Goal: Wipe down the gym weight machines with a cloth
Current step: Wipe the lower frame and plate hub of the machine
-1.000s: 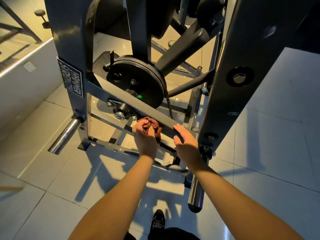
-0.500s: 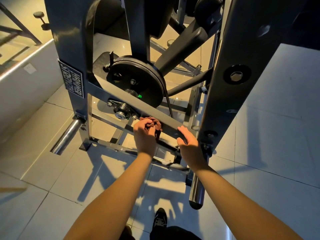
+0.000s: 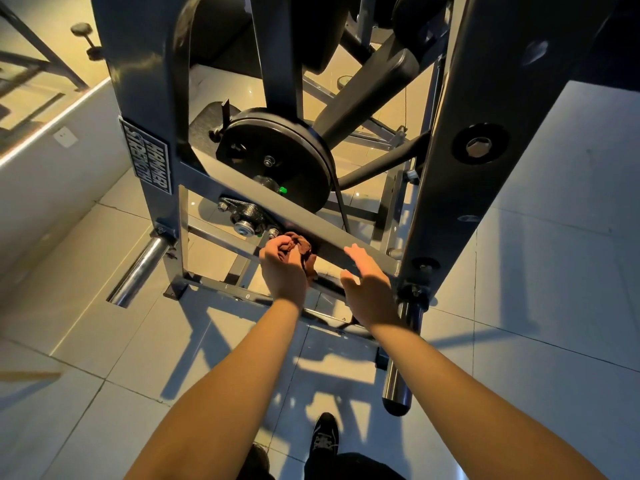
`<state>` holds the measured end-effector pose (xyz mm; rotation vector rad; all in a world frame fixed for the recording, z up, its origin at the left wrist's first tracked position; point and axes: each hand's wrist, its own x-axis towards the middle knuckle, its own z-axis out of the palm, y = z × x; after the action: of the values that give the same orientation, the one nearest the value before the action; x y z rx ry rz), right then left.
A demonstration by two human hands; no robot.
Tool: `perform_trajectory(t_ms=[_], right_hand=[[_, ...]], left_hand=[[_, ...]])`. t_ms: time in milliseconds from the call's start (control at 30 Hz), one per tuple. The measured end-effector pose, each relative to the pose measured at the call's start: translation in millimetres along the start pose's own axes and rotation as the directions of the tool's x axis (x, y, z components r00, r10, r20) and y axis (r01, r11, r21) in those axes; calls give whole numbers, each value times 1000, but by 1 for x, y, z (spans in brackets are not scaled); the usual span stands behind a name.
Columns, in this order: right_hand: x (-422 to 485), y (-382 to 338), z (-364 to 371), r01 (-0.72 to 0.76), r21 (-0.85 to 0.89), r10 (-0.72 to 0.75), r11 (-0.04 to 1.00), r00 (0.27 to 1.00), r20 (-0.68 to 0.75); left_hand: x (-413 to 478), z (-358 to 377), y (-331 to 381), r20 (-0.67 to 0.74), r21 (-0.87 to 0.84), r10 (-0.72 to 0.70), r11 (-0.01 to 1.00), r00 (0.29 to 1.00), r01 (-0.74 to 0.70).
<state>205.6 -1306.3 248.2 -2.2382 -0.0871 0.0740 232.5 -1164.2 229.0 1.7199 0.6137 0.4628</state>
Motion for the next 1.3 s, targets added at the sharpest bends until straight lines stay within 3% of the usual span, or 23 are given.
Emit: perform_trajectory(t_ms=[100,300,400,533,633,667,733,767,800,900,1033,1100,1200,1300], right_hand=[[1,-1,0,8,32,-7,999,1000,-22],[1,16,-13,-130,215,138,968,990,-20],[-5,21,-18,-129,166,136,978,990,-34],[-6,32,-21,-124,39,125,992,992,-22],[-10,43,-25,-166,129,173,978,984,-41],[-12,50,-27,-137,51,138,989,990,-7],[-14,62,-29,-77,3,77,997,997,-3],[-14,58,-32,-125,114,119,986,991,65],[-16,51,-34,-90,97,95,991,994,-49],[-15,52,-30,-121,220,146,968,984,-100],[-18,56,-30,-90,72,97,993,991,-96],[-18,61,-29,-92,-11,91,996,993,-72],[-17,58,-36,-176,121,176,977,984,10],[-17,56,-35,-198,147,204,969,979,-23]], left_hand=[[-10,5,4,62,57,51,997,997,-55],[-52,43,-8,188,22,-23,1000,982,19],[-50,39,-13,294,32,47,998,955,-59],[-28,23,-12,200,68,42,996,979,-57],[-22,21,-12,112,48,15,999,994,-21],[-25,25,-14,117,51,33,998,993,-39],[-40,35,-17,174,65,87,993,981,-100],[-50,43,-20,216,55,95,992,972,-109],[-60,50,-23,254,29,96,994,962,-107],[-81,67,-25,325,-35,93,996,941,-86],[-78,65,-25,430,-63,60,997,901,-36],[-69,53,-19,380,-59,73,997,922,-55],[-47,37,-19,230,-32,42,999,972,-36],[-41,34,-23,228,-57,14,998,974,-1]])
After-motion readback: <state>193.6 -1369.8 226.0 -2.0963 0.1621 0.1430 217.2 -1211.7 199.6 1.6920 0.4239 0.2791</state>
